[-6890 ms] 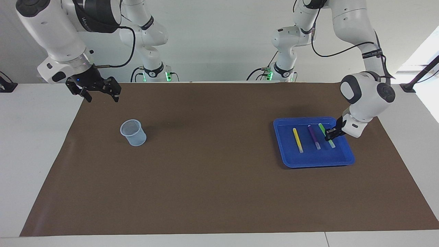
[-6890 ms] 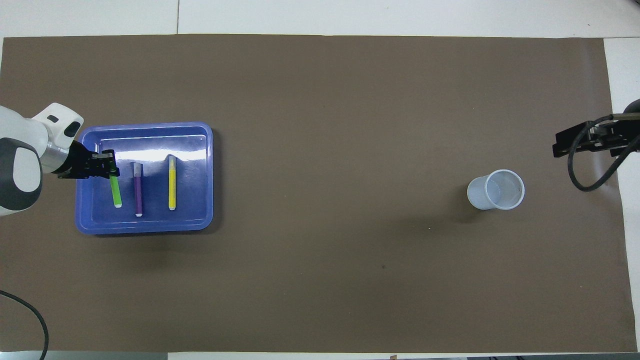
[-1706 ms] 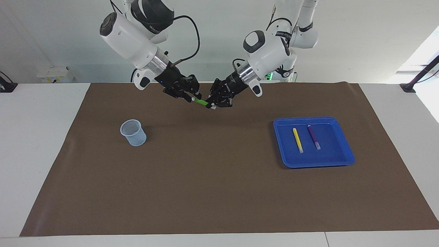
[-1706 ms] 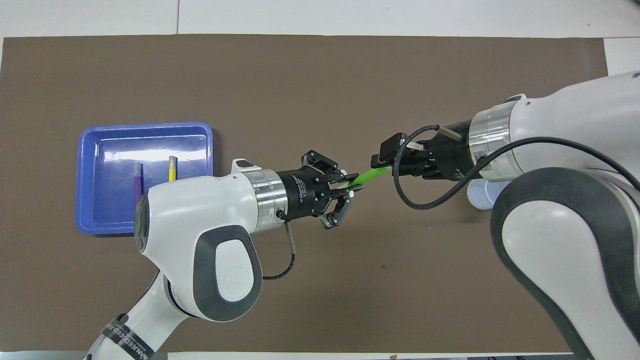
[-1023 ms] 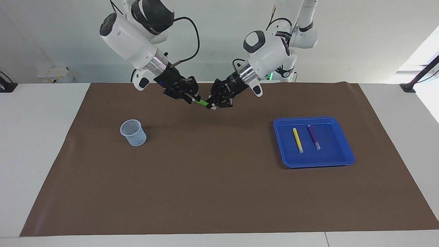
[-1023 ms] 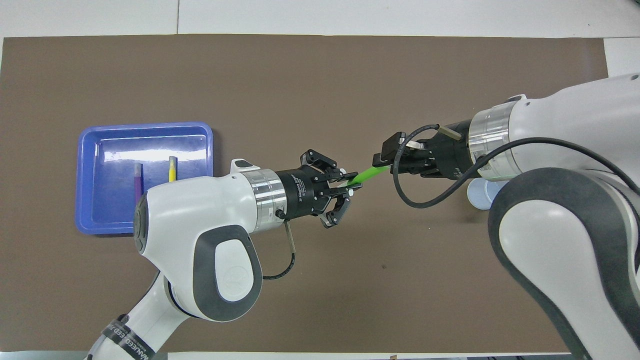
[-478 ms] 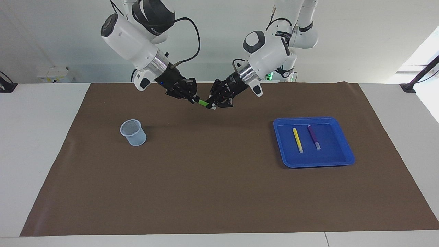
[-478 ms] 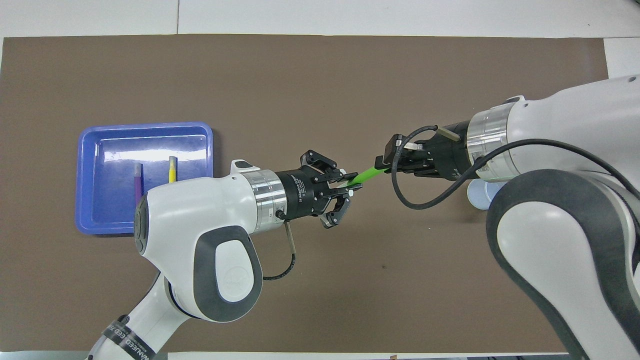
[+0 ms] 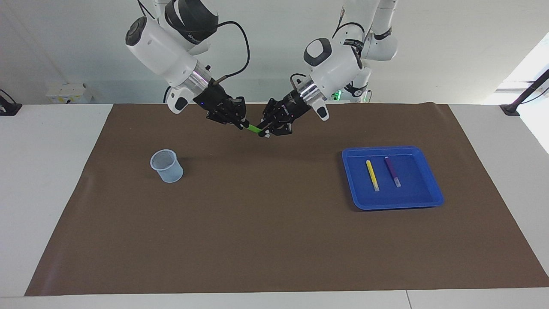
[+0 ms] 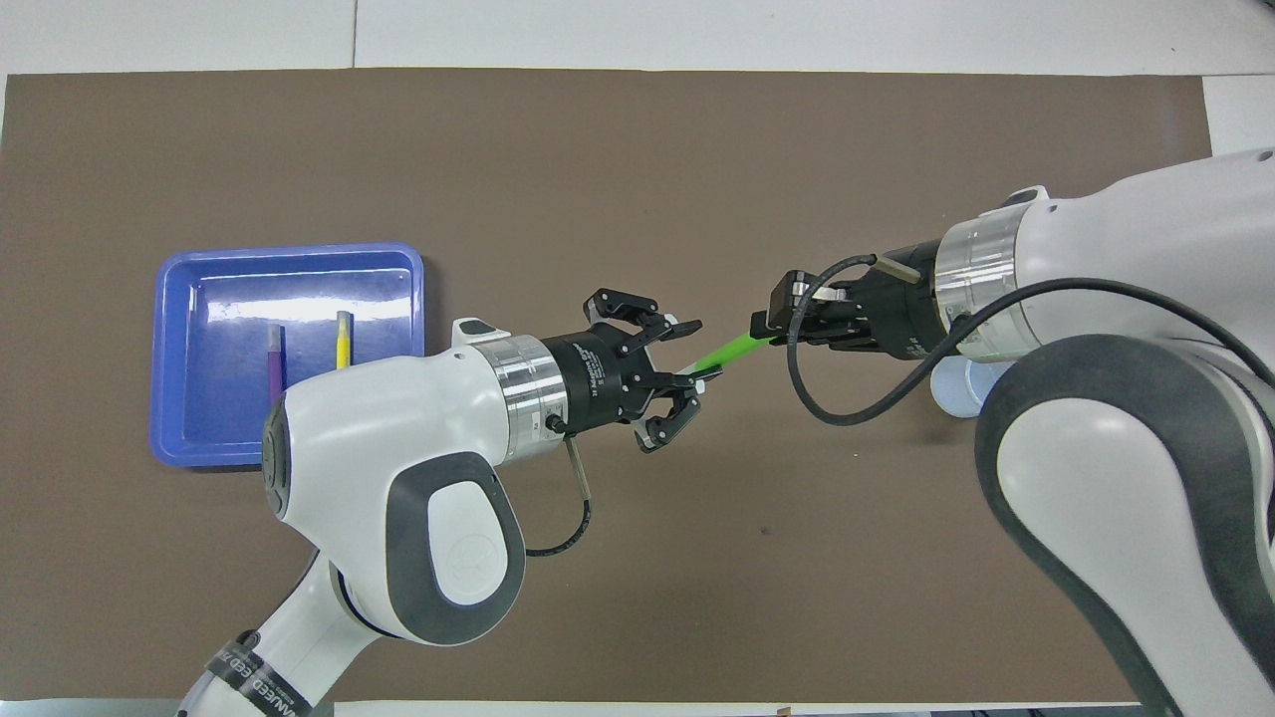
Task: Transfer and insert pens with both arms
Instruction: 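Insert the green pen into the cup while the left gripper withdraws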
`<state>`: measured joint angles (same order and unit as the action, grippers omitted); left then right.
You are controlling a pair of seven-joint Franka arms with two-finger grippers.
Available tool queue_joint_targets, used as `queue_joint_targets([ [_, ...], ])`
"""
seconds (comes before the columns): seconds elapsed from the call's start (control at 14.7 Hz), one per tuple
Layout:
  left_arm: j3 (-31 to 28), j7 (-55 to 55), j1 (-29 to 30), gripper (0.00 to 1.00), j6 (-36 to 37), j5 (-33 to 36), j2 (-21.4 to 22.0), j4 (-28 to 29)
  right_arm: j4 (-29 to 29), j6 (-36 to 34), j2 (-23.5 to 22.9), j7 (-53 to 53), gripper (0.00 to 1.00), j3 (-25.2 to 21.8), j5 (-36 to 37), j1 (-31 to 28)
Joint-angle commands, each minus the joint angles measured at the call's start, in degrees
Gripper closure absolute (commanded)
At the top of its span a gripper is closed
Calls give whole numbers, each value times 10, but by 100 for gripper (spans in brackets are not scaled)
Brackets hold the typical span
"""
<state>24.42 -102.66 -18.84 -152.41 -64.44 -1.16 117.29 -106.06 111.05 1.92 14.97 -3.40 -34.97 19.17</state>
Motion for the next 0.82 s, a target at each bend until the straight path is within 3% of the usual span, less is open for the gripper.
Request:
queue_joint_targets([
  [0.0, -6, -12, -15, 0, -25, -15, 19, 18, 5, -50, 9, -62, 100, 0, 46, -35],
  [0.27, -7, -11, -10, 0, -24, -14, 19, 18, 66, -131, -10, -208, 100, 1, 175, -95],
  [0.55, -9, -3, 5, 0, -13, -12, 23, 31, 65, -105, -13, -360, 100, 1, 314, -103],
  [0.75, -10, -3, 39, 0, 24, -7, 24, 33, 53, -69, -35, -425, 100, 0, 334, -130],
])
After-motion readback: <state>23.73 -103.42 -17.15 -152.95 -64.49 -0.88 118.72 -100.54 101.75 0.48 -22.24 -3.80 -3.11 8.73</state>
